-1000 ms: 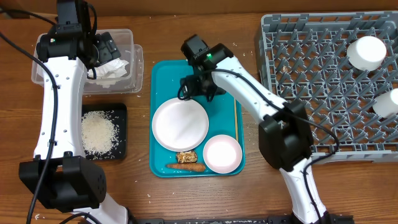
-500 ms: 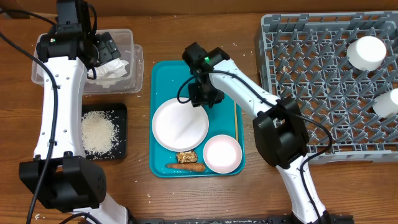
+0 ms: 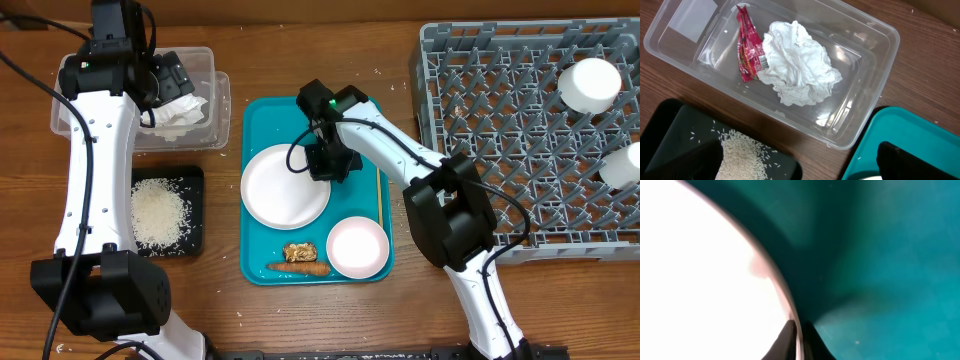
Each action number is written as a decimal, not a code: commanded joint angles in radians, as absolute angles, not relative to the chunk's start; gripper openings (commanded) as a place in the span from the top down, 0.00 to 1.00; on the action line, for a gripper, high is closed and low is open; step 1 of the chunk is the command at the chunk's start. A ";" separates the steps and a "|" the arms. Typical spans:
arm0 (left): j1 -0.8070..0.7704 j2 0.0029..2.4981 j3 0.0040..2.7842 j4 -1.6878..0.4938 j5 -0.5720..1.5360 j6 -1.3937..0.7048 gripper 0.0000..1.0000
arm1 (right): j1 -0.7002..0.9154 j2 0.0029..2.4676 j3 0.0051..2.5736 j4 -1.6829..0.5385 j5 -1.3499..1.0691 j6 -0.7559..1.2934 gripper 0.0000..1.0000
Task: Sort waste into correct bins and load items into the dishwasher
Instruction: 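Move the right gripper over the white plate and grasp its rim, then carry the plate right and stand it upright in the dish rack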
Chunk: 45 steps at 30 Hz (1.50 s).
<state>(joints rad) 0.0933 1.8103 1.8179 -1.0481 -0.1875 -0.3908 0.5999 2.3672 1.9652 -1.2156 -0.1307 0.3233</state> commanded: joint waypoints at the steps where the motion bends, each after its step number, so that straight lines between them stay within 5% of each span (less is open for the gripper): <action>1: 0.091 1.797 1.815 -1.047 -0.183 -0.408 0.00 | 0.581 2.375 2.058 -1.248 -0.113 0.334 0.96; 17: 0.091 1.797 1.815 -1.047 -0.183 -0.408 0.00 | 0.284 2.306 2.759 -1.657 0.546 0.424 0.96; 29: 0.091 1.797 1.815 -1.047 -0.183 -0.408 0.00 | 0.072 2.306 2.755 -1.636 0.628 0.445 0.96; 45: 0.091 1.797 1.815 -1.047 -0.183 -0.408 0.00 | 0.057 2.316 2.630 -1.541 0.628 0.445 0.96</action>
<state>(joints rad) 0.0933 1.8103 1.8179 -1.0481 -0.1875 -0.3908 0.0532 2.3375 2.6740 -1.5589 0.6098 0.4332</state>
